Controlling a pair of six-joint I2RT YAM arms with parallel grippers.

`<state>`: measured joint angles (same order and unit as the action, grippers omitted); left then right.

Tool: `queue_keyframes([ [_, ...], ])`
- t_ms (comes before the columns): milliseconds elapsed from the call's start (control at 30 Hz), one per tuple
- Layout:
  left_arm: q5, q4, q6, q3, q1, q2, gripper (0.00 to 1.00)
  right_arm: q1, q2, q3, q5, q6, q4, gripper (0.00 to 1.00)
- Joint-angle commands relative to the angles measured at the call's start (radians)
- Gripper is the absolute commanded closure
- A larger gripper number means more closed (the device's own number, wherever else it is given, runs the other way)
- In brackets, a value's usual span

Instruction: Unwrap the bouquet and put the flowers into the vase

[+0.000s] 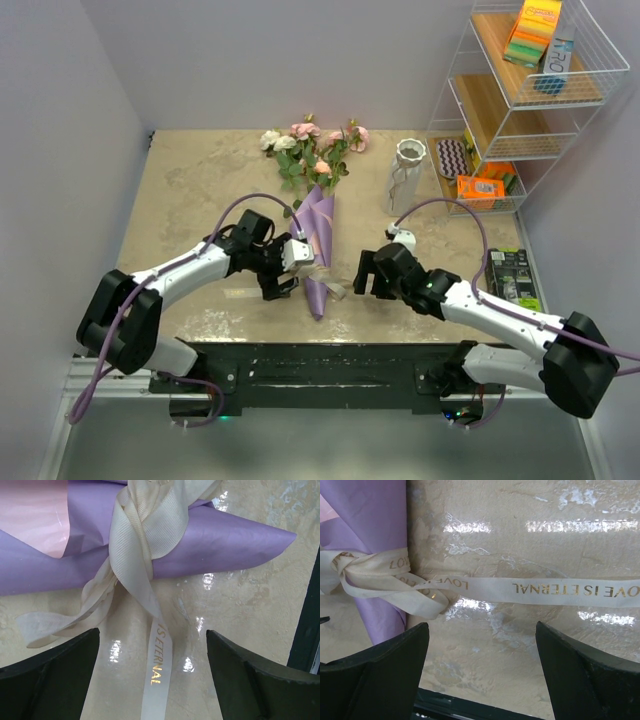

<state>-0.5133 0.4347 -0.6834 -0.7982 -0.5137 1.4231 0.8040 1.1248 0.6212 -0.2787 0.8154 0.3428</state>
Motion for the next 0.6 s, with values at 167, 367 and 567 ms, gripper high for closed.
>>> queue_keyframes([
  [167,0.042,-0.148,0.047,0.017,-0.022,0.054,0.38,0.0,0.0,-0.051,0.035,-0.058,-0.111,0.14],
  [367,0.053,-0.166,0.061,0.021,-0.023,0.06,0.74,0.0,0.046,-0.04,0.091,-0.045,-0.162,0.14],
  [567,0.072,-0.154,0.07,0.017,-0.023,0.033,1.0,0.0,0.066,0.0,0.05,-0.165,-0.188,0.15],
])
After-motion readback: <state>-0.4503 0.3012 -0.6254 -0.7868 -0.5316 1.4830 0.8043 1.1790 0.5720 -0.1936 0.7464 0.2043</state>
